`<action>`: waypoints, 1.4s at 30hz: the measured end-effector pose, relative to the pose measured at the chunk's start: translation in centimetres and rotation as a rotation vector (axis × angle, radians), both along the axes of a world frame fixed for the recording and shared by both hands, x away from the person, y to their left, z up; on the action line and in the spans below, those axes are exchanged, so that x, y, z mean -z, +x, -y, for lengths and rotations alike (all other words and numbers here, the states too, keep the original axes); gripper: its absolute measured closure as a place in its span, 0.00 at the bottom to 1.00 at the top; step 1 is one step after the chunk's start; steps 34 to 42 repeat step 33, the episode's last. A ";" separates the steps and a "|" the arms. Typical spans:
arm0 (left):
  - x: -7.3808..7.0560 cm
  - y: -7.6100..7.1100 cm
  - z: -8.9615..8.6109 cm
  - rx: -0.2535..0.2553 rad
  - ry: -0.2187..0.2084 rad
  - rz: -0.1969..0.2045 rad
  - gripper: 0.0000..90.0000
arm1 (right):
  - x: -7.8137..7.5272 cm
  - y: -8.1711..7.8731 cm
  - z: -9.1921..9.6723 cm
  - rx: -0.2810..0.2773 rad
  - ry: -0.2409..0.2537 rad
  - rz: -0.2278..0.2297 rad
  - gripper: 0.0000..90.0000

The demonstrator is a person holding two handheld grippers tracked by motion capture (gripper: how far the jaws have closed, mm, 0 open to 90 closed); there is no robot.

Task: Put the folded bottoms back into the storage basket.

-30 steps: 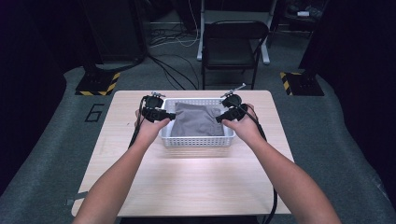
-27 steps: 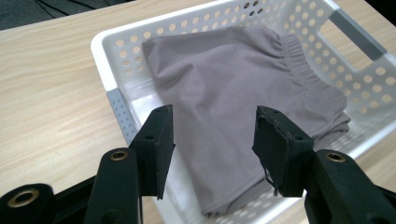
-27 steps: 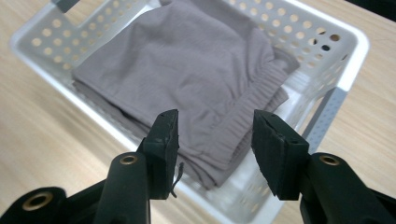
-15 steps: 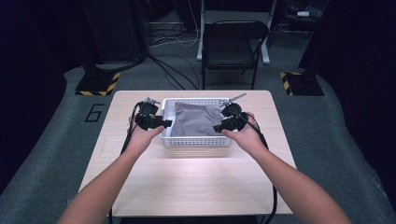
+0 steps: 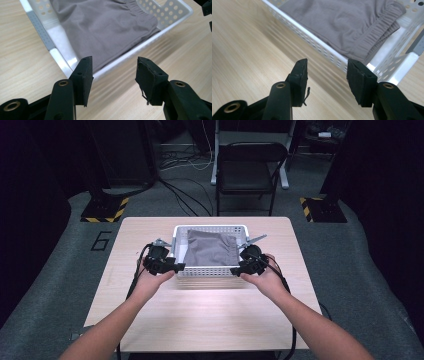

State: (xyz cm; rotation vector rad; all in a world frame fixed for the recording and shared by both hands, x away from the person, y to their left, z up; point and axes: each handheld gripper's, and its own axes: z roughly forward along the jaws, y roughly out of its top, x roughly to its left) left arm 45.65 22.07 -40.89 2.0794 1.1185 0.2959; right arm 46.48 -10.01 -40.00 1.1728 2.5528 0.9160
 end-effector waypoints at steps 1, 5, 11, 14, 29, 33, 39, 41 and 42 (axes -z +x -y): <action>0.3 -0.3 0.0 0.008 0.009 -0.004 0.53 | 0.1 -0.1 0.0 -0.003 0.002 -0.001 0.57; 1.2 -1.1 0.1 0.015 0.005 -0.004 0.53 | 0.8 -0.8 0.3 -0.010 0.007 -0.001 0.57; 2.5 -2.5 0.0 0.035 0.022 -0.001 0.53 | 2.2 -1.6 0.6 -0.007 0.008 -0.002 0.57; 3.0 -3.1 -0.1 0.035 0.018 0.000 0.53 | 2.9 -2.1 0.6 -0.007 0.008 -0.007 0.57; 5.5 -4.8 -0.6 0.006 -0.038 -0.018 0.51 | 5.1 -3.9 0.7 -0.003 0.024 0.003 0.55; 5.9 -4.9 -1.0 -0.011 -0.062 -0.035 0.50 | 5.5 -4.5 0.9 -0.001 0.038 0.023 0.54; 5.9 -4.9 -1.0 -0.011 -0.062 -0.035 0.50 | 5.5 -4.5 0.9 -0.001 0.038 0.023 0.54; 5.9 -4.9 -1.0 -0.011 -0.062 -0.035 0.50 | 5.5 -4.5 0.9 -0.001 0.038 0.023 0.54; 5.9 -4.9 -1.0 -0.011 -0.062 -0.035 0.50 | 5.5 -4.5 0.9 -0.001 0.038 0.023 0.54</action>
